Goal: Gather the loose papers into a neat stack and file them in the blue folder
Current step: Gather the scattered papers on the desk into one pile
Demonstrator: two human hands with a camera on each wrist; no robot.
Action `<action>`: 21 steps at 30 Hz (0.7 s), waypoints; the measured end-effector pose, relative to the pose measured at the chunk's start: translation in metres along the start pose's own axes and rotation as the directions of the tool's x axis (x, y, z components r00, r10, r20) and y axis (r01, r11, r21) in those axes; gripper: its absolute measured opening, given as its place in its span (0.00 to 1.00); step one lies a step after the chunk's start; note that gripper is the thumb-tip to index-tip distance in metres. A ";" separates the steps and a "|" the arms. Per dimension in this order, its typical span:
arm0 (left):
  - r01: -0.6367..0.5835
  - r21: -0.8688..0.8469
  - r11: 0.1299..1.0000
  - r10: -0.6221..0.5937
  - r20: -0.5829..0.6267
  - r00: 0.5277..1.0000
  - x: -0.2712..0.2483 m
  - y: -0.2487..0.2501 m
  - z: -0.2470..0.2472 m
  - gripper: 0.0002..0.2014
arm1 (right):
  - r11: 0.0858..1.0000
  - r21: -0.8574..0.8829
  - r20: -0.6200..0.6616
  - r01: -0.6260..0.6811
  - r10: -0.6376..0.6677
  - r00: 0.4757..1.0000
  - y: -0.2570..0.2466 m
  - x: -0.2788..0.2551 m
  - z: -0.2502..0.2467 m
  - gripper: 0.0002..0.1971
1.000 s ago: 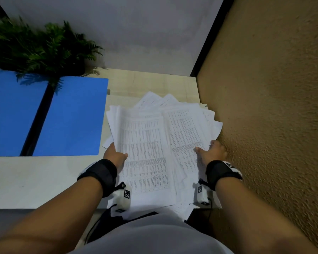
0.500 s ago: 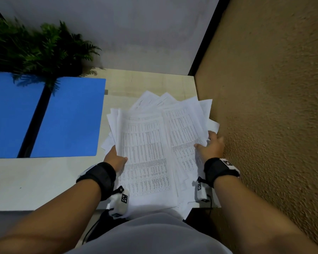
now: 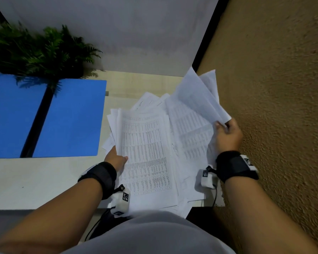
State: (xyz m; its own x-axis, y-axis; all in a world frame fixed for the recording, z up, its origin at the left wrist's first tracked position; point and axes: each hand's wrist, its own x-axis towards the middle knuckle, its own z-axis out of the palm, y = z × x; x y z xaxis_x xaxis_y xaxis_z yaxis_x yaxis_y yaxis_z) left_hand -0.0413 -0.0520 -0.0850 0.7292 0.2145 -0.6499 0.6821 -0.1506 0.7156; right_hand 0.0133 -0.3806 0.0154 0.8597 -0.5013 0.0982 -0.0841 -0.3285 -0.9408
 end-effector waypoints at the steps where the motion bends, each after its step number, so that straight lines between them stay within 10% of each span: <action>1: -0.007 -0.024 1.000 0.007 0.006 1.000 -0.002 0.001 -0.001 0.23 | 0.998 0.012 0.003 0.064 -0.064 0.998 -0.013 0.002 -0.005 0.05; 11: -0.027 -0.144 0.989 0.045 0.121 0.992 0.020 -0.018 -0.010 0.26 | 0.883 0.165 -0.058 0.438 -0.435 0.899 -0.160 0.022 -0.047 0.22; 16: -0.096 -0.122 0.988 0.114 0.150 0.982 -0.006 0.003 -0.015 0.21 | 0.962 0.119 0.239 0.247 -0.269 0.933 -0.150 0.026 -0.021 0.22; 21: 0.057 -0.114 0.992 -0.027 0.246 0.969 0.002 0.003 -0.021 0.52 | 0.991 -0.119 0.541 0.062 0.012 0.841 -0.079 0.013 0.034 0.19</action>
State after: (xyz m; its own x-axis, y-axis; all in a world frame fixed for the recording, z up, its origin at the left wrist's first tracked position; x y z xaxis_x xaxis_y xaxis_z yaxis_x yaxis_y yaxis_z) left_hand -0.0387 -0.0320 -0.0786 0.7017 -0.0252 -0.7120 0.7115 -0.0273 0.7021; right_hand 0.0480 -0.3339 0.0805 0.9945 0.0068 -0.1046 -0.0903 -0.4515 -0.8877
